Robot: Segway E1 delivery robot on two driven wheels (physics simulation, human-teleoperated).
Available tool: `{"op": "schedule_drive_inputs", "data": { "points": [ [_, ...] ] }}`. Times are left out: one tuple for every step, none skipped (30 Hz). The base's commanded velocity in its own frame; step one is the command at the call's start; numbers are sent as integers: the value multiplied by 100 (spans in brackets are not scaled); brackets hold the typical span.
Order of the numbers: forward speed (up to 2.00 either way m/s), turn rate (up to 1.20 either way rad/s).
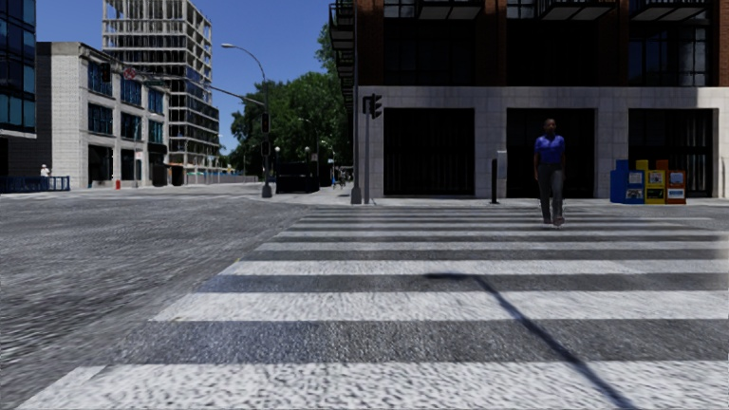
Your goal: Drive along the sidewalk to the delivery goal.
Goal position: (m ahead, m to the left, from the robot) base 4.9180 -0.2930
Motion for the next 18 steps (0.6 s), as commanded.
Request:
{"op": "schedule_drive_inputs", "data": {
  "points": [
    [200,0],
    [200,0],
    [200,0],
    [200,0],
    [200,0],
    [200,0],
    [200,0],
    [200,0],
    [200,0],
    [200,0],
    [200,0],
    [200,0],
    [200,0],
    [200,0],
    [200,0],
    [200,0],
    [200,0],
    [200,0]
  ]
}}
